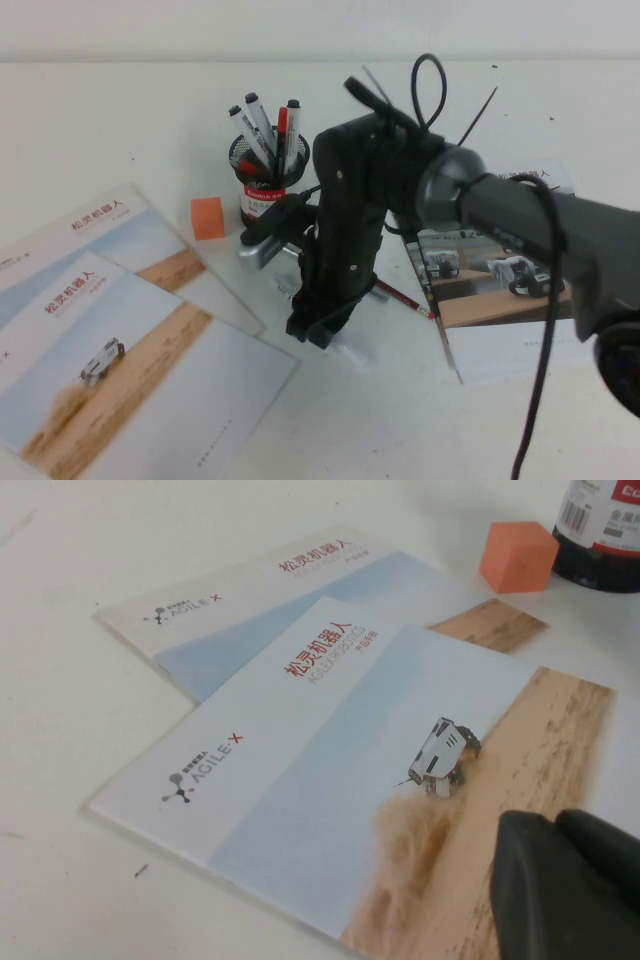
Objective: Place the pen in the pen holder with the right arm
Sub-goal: Pick up the pen on the table, then place the pen onto the pen holder
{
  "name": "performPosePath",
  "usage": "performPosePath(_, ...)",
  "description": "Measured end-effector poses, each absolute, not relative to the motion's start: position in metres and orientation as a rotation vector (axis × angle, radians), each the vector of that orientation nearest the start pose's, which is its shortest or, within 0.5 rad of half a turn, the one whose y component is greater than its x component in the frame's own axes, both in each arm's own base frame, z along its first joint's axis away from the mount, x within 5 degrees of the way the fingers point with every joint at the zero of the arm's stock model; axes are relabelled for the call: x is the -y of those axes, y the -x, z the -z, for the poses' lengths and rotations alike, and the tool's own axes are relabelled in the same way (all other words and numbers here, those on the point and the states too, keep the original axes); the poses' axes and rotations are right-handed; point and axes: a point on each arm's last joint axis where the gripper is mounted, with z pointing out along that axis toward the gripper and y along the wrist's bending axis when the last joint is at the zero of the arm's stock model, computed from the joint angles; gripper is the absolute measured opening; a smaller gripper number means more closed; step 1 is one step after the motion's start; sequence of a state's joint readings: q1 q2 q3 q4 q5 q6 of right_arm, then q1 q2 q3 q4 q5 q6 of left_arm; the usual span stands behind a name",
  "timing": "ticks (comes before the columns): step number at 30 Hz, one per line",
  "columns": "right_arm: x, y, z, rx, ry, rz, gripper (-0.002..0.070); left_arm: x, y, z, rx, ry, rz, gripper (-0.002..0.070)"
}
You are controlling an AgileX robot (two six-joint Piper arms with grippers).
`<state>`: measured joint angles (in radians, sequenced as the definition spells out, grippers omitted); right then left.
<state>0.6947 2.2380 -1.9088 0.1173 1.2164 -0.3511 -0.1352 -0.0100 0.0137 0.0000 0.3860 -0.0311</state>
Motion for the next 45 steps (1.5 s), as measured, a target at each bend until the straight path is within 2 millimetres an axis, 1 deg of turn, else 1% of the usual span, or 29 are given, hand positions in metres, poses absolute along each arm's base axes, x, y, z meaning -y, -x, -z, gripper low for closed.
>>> performPosePath(5, -0.317, -0.358, -0.187, -2.659, 1.432, -0.198, 0.0305, 0.007, -0.052, -0.174, -1.872, -0.098, 0.115, -0.0001)
performPosePath(9, -0.323, -0.367, -0.188, -2.641, 1.398, -0.203, 0.0297, 0.007, -0.052, -0.174, -1.872, -0.098, 0.115, -0.0001)
performPosePath(11, -0.325, -0.368, -0.187, -2.641, 1.389, -0.205, 0.0265, 0.007, -0.052, -0.174, -1.872, -0.098, 0.115, -0.0001)
performPosePath(15, -0.325, -0.370, -0.186, -2.646, 1.378, -0.200, 0.0109, 0.007, -0.052, -0.174, -1.872, -0.098, 0.115, -0.0001)
performPosePath(16, -0.325, -0.370, -0.187, -2.655, 1.364, -0.201, 0.0119, 0.007, -0.052, -0.174, -1.872, -0.098, 0.115, -0.0001)
performPosePath(20, -0.326, -0.369, -0.188, -2.678, 1.320, -0.220, 0.0118, 0.007, -0.052, -0.174, -1.872, -0.098, 0.115, -0.0001)
performPosePath(22, -0.329, -0.368, -0.197, -2.653, 1.285, -0.280, 0.0118, 0.007, -0.052, -0.174, -1.872, -0.098, 0.115, -0.0001)
performPosePath(24, -0.334, -0.368, -0.213, -2.588, 1.226, -0.374, 0.0118, 0.007, -0.052, -0.174, -1.872, -0.098, 0.115, -0.0001)
performPosePath(28, -0.341, -0.365, -0.263, -2.328, 1.138, -0.553, 0.0118, 0.007, -0.052, -0.174, -1.872, -0.098, 0.115, -0.0001)
performPosePath(31, -0.340, -0.362, -0.284, -2.174, 1.100, -0.602, 0.0118, 0.007, -0.052, -0.174, -1.872, -0.098, 0.115, -0.0001)
performPosePath(33, -0.340, -0.360, -0.287, -2.105, 1.084, -0.617, 0.0118, 0.007, -0.052, -0.174, -1.872, -0.098, 0.115, -0.0001)
performPosePath(35, -0.339, -0.357, -0.285, -2.070, 1.078, -0.650, 0.0118, 0.007, -0.052, -0.174, -1.872, -0.098, 0.115, -0.0001)
performPosePath(40, -0.341, -0.354, -0.283, -2.031, 1.109, -0.696, 0.0118, 0.007, -0.052, -0.174, -1.872, -0.098, 0.115, -0.0001)
performPosePath(45, -0.340, -0.354, -0.288, -2.008, 1.097, -0.690, 0.0117, 0.007, -0.052, -0.174, -1.872, -0.098, 0.115, -0.0001)
